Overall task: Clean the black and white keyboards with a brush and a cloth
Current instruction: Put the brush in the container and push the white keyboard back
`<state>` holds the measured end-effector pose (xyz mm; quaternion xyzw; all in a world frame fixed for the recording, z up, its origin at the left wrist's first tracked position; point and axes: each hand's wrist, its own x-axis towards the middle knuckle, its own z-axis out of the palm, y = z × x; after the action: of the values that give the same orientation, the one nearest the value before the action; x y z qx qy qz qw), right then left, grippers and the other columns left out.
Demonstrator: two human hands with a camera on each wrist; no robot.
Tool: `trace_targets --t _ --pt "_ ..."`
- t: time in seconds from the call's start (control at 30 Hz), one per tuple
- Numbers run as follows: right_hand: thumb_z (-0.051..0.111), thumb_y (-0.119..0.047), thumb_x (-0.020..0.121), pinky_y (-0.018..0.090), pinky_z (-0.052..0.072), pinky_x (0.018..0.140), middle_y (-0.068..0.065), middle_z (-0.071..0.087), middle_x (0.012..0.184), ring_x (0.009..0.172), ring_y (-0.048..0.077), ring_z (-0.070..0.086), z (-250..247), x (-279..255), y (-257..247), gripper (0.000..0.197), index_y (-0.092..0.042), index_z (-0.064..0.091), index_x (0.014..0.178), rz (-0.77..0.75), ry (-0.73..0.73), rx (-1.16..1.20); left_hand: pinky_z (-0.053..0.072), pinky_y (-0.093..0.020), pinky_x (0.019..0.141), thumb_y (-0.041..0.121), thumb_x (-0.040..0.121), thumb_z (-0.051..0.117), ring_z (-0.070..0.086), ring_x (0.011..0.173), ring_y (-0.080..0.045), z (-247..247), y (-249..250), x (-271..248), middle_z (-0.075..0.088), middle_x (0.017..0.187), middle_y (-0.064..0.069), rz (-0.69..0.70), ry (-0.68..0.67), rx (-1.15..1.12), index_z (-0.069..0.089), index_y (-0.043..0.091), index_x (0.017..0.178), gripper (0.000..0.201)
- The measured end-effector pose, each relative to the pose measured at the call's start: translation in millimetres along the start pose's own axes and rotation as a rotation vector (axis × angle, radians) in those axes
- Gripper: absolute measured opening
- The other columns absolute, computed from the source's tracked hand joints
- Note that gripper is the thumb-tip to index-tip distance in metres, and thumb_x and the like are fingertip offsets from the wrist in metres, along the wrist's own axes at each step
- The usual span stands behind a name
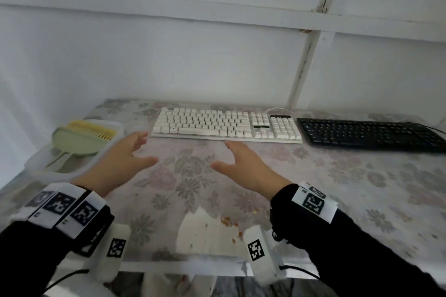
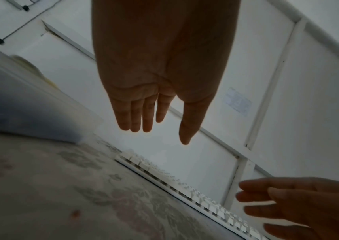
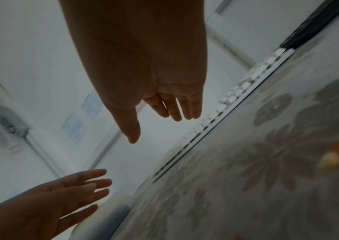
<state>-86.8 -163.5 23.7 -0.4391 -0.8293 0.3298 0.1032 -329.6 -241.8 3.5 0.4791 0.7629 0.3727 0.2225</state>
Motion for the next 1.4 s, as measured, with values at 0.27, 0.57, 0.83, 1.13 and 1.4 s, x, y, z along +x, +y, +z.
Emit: trace_targets --t 0.27,0.57,0.83,1.13,1.4 --pt "0.053 -0.045 0.093 0.029 0.023 0.112 -0.001 0.014 0.158 0.143 0.017 0.02 56 15 -69 0.076 -0.016 0.014 0.152 -0.091 -0.107 0.083 0.035 -0.029 0.102 0.031 0.081 0.069 0.045 0.124 -0.013 -49 -29 -31 0.047 0.138 0.004 0.162 0.048 0.071 0.038 0.021 0.142 0.069" --pt "0.058 -0.041 0.092 0.029 0.034 0.101 0.005 0.028 0.15 0.132 0.023 0.036 124 52 -143 0.074 -0.014 0.02 0.149 -0.114 -0.142 0.093 0.028 -0.027 0.103 0.033 0.078 0.072 0.032 0.134 -0.013 -130 -86 -23 0.034 0.148 0.002 0.198 0.062 0.248 0.028 0.024 0.146 0.081" --pt "0.069 -0.041 0.083 0.017 0.027 0.093 0.002 0.028 0.147 0.133 0.018 0.031 160 76 -170 0.089 -0.013 0.016 0.148 -0.137 -0.102 0.175 0.04 -0.006 0.079 0.075 0.011 0.077 0.049 0.103 0.012 -162 -108 -1 0.042 0.115 0.032 0.097 -0.213 -0.032 0.033 0.055 0.11 0.11" --pt "0.071 -0.037 0.082 0.018 0.027 0.096 0.004 0.031 0.144 0.13 0.016 0.033 171 106 -164 0.081 -0.011 0.026 0.144 -0.119 -0.001 0.165 0.037 -0.014 0.091 0.074 0.03 0.077 0.04 0.104 0.028 -162 -121 37 0.041 0.113 0.044 0.215 -0.316 -0.014 0.034 0.057 0.116 0.098" --pt "0.07 -0.036 0.081 0.029 0.04 0.099 0.004 0.035 0.142 0.126 0.018 0.039 160 146 -149 0.079 -0.016 0.028 0.145 -0.069 0.036 0.183 0.04 -0.011 0.074 0.049 0.039 0.084 0.045 0.086 0.026 -145 -117 87 0.046 0.1 0.04 0.209 -0.322 -0.041 0.042 0.053 0.101 0.076"
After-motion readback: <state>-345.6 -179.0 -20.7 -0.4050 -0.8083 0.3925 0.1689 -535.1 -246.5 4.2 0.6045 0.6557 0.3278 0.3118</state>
